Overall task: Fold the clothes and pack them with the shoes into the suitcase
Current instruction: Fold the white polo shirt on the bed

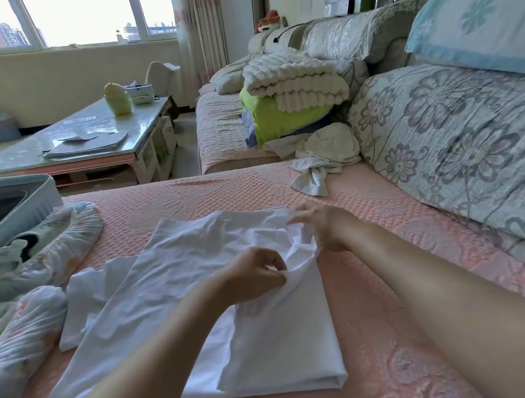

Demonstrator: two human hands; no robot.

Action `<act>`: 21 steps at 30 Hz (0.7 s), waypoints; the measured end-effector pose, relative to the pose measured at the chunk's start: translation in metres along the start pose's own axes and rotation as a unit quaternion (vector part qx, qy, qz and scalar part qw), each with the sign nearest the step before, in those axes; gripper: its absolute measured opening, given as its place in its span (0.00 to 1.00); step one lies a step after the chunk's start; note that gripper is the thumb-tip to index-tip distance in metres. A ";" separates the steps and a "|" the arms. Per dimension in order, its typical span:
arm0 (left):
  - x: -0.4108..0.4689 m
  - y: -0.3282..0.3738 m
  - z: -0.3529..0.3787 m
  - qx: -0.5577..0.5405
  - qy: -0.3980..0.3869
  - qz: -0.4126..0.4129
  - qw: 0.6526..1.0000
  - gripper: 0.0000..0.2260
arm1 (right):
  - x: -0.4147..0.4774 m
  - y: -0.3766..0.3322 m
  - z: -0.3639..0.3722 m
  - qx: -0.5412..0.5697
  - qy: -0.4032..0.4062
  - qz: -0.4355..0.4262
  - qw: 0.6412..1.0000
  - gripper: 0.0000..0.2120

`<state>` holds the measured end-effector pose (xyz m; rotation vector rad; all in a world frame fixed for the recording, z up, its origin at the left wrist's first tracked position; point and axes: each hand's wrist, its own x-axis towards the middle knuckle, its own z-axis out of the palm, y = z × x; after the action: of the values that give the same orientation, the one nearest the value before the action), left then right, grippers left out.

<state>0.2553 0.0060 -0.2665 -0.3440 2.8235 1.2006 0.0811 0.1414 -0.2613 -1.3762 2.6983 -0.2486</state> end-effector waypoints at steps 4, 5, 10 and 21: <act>-0.001 0.000 -0.003 0.027 0.038 0.012 0.999 0.09 | 0.014 -0.001 -0.001 -0.042 0.002 -0.004 0.999 0.19; -0.001 0.000 -0.008 0.028 0.080 0.020 0.996 0.09 | 0.015 -0.003 -0.003 -0.023 0.049 -0.008 0.998 0.17; -0.008 -0.006 -0.056 0.221 0.344 -0.027 0.912 0.05 | 0.024 -0.042 -0.015 0.198 0.266 -0.086 0.939 0.22; -0.022 -0.084 -0.059 0.345 0.059 -0.234 0.907 0.32 | 0.018 -0.049 0.030 0.048 0.022 0.042 0.998 0.25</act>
<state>0.2976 -0.0886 -0.2815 -0.9712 2.7746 0.0734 0.1143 0.0957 -0.2820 -1.2415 2.7332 -0.4012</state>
